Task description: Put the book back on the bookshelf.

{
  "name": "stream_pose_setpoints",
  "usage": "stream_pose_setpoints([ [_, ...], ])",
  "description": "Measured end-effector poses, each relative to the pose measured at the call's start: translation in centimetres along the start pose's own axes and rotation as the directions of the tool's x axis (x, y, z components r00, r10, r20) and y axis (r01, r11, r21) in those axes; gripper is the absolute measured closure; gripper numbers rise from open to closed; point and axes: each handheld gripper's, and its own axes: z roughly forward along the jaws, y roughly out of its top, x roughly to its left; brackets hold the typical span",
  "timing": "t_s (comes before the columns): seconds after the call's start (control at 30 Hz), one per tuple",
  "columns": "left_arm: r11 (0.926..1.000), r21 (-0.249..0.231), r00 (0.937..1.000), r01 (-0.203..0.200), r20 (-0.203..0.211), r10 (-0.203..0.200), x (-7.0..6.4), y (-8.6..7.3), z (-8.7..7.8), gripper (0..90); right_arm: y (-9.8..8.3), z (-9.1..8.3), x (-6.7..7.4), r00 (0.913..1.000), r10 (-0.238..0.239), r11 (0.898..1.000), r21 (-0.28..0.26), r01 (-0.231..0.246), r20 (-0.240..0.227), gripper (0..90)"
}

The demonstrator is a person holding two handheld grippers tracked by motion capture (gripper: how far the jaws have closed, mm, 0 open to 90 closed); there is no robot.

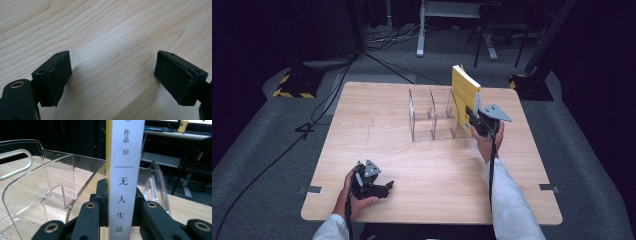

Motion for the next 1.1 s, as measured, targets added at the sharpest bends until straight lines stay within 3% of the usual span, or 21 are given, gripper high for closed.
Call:
stream_pose_setpoints([
  [0.2, 0.9999, 0.006, 0.9999, -0.012, -0.001, 0.012, 0.0, -0.1, -0.2, 15.2, -0.6, 0.6, -0.1, 0.9994, 0.030, 0.999, -0.014, -0.030, -0.014, 76.1],
  [0.4, 0.9999, 0.006, 1.0000, -0.009, 0.000, 0.009, -0.1, -0.2, -0.3, 15.2, -0.9, 0.7, -0.1, 0.9993, 0.028, 0.999, -0.021, -0.029, -0.024, 75.9],
  [0.6, 1.0000, 0.003, 1.0000, -0.008, 0.000, 0.008, -0.1, -0.2, -0.2, 15.2, -1.8, 0.7, 0.5, 0.9994, -0.003, 1.000, 0.015, 0.003, -0.033, 75.6],
  [0.9, 1.0000, 0.000, 1.0000, -0.009, -0.001, 0.009, -0.2, -0.3, -0.3, 15.3, -2.4, 0.7, 0.3, 0.9991, 0.017, 0.999, 0.031, -0.015, -0.039, 74.1],
  [0.97, 1.0000, 0.000, 1.0000, -0.008, -0.001, 0.008, -0.2, -0.3, -0.3, 15.3, -2.4, 0.8, 0.4, 0.9993, -0.024, 0.998, 0.056, 0.025, -0.027, 72.6],
  [1.1, 1.0000, 0.000, 1.0000, -0.009, -0.002, 0.009, -0.2, -0.3, -0.3, 15.3, -2.3, 0.8, 0.4, 0.9986, -0.047, 0.997, 0.064, 0.048, -0.023, 71.1],
])
